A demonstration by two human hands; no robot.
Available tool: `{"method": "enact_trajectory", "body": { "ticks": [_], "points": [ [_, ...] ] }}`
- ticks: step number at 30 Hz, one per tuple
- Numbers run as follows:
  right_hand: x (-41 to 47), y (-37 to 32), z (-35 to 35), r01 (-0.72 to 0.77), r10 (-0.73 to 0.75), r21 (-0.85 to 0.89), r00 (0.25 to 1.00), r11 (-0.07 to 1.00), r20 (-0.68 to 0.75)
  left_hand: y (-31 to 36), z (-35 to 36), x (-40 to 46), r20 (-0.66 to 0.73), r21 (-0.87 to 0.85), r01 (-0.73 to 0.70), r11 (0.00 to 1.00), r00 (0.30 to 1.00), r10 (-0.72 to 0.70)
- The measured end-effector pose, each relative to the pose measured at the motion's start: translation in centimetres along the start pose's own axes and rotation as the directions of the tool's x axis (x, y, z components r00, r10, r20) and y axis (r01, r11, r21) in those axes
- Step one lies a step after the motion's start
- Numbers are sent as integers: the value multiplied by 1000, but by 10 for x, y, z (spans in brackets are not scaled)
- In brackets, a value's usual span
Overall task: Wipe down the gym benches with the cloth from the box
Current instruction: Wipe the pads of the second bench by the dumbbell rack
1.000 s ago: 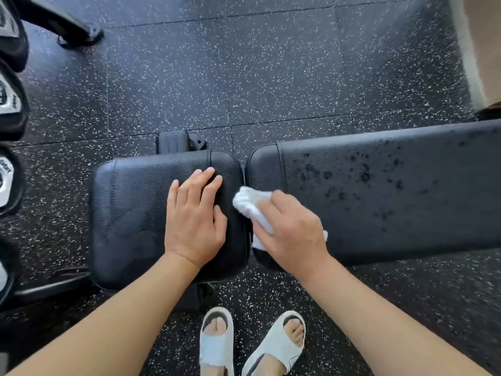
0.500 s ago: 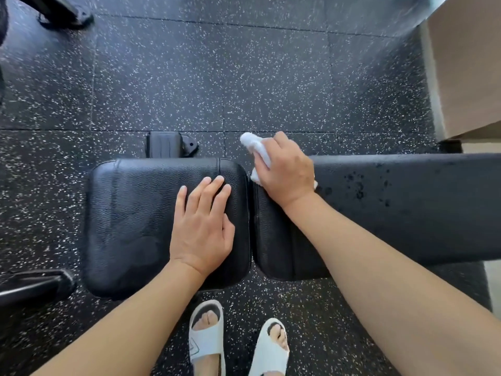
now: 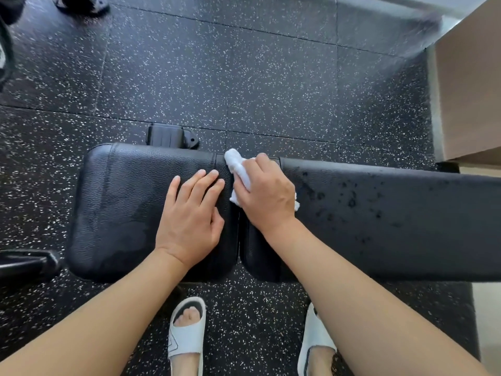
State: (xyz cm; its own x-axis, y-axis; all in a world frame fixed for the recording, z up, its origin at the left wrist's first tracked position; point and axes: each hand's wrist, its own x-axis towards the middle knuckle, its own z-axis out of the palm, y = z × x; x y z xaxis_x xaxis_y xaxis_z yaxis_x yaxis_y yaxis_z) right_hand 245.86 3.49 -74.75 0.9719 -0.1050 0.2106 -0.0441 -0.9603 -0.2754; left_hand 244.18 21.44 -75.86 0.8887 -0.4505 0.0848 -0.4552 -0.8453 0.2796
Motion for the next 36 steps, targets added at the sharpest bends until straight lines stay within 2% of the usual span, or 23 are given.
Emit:
{"method": "enact_trajectory", "body": {
  "ticks": [2,4,6,9,10,12,14,17,22,26,29,31,33,35,36],
  "points": [
    [-7,10,-5,111,-112,-8,994,994,-7,3,-1,-1,-2,8,7,1000,1000,-7],
    [-10,34,-14,212,-213,-48,977,976,-12,13,-4,0,3,4,71,997,997,-71],
    [-9,64,-26,225,-227,-69,973,972,-32,34,-6,1,29,-10,121,993,992,-120],
    [-5,113,-43,157,-164,-131,986,979,-40,76,0,2,126,-52,-35,998,991,41],
    [0,129,-47,98,-105,-147,994,984,-40,88,4,1,145,-54,-33,998,989,41],
    [15,157,-53,-52,48,-101,998,994,-41,105,13,-3,141,-28,51,998,989,-47],
    [27,167,-50,-90,89,-50,996,995,-28,112,21,-8,118,23,92,996,989,-94],
    [22,143,-40,47,-47,3,998,999,-42,110,31,-9,74,48,74,996,994,-78],
    [-60,103,-46,141,-137,159,990,977,-34,110,36,-9,42,45,77,996,996,-79],
    [-136,117,-65,344,-369,230,926,910,78,109,38,-10,22,39,80,996,997,-81],
    [-127,138,-69,469,-483,148,871,871,85,109,38,-11,14,41,72,997,997,-72],
    [-87,147,-63,395,-395,23,918,919,30,108,38,-11,23,46,61,997,998,-62],
    [-34,146,-55,195,-198,-53,979,979,-59,107,38,-11,31,57,57,997,998,-59],
    [8,132,-48,22,-23,-21,996,1000,-84,106,38,-11,37,64,54,996,998,-56],
    [16,122,-43,-17,16,-2,997,1000,-71,106,39,-11,37,63,53,997,998,-56]
  ]
}}
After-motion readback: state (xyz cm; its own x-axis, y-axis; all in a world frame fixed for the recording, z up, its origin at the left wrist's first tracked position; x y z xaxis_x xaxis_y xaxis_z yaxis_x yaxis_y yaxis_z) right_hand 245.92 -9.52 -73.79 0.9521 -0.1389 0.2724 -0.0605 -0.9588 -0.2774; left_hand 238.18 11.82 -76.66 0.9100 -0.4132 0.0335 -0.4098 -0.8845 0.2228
